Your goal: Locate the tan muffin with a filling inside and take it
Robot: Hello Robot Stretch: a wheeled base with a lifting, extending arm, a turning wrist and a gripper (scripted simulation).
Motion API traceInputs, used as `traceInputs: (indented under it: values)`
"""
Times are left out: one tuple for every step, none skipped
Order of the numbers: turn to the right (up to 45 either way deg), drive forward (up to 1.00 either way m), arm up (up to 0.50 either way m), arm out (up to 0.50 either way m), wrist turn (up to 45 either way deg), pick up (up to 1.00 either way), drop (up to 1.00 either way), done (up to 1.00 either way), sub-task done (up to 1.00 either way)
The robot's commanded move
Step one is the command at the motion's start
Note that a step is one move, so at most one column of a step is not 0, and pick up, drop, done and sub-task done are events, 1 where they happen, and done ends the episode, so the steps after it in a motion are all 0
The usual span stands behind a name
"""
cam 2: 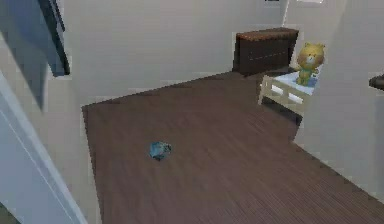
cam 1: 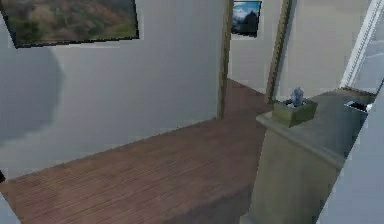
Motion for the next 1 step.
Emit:
traceInputs:
  values:
    - [0.0,0.3,0.0,0.0,0.0,0.0,0.0,0.0,0.0]
